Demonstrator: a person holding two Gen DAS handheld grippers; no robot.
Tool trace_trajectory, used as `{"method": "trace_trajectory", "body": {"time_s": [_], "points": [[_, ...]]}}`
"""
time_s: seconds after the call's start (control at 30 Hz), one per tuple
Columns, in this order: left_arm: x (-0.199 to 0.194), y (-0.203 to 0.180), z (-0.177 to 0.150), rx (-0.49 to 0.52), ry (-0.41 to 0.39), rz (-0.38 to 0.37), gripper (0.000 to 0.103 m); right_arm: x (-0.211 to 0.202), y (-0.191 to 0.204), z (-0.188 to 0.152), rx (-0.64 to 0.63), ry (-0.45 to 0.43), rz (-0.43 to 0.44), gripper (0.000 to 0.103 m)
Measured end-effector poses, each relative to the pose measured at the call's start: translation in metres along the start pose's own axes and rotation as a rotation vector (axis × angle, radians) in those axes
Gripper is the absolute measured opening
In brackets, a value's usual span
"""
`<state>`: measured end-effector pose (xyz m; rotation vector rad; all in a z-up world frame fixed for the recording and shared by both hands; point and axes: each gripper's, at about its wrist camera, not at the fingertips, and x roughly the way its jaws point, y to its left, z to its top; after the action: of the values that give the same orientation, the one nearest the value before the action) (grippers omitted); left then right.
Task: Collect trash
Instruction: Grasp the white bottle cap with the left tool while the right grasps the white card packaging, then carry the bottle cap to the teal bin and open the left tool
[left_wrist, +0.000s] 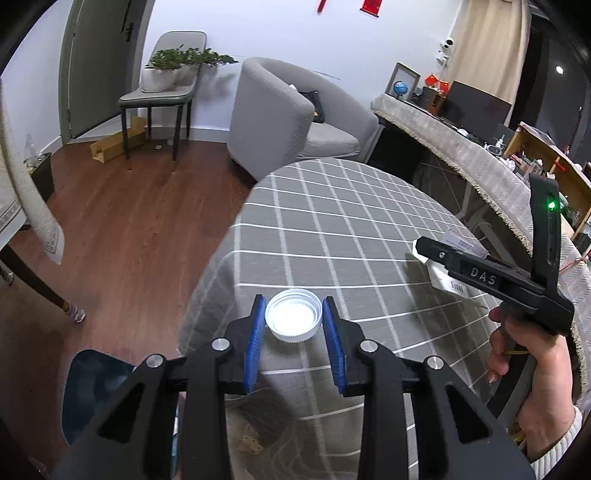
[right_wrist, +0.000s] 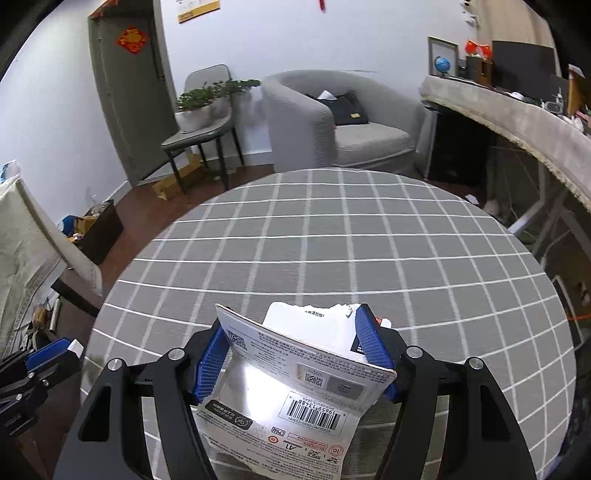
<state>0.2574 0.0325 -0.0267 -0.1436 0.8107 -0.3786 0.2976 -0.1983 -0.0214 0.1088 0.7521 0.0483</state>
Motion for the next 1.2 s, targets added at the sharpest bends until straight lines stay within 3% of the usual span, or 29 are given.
{"method": "trace_trajectory", "body": {"time_s": [0.27,0.6,0.97,1.2], "points": [[-0.017,0.028,-0.005,-0.020,-0.022,0.037,0.033,0.002,0.033,0.002,-0.028,-0.006,0.045,0.068],[-0.031,0.060,-0.015,-0.037,-0.021,0.100,0.033,0.000,0.075,0.007,-0.061,-0.041,0.164,0.068],[-0.037,0.113,-0.040,-0.064,0.031,0.180,0.033,-0.001,0.136,0.003,-0.117,-0.040,0.273,0.068],[-0.031,0.147,-0.060,-0.109,0.104,0.218,0.033,0.004,0.180,-0.003,-0.160,-0.018,0.340,0.068]]}}
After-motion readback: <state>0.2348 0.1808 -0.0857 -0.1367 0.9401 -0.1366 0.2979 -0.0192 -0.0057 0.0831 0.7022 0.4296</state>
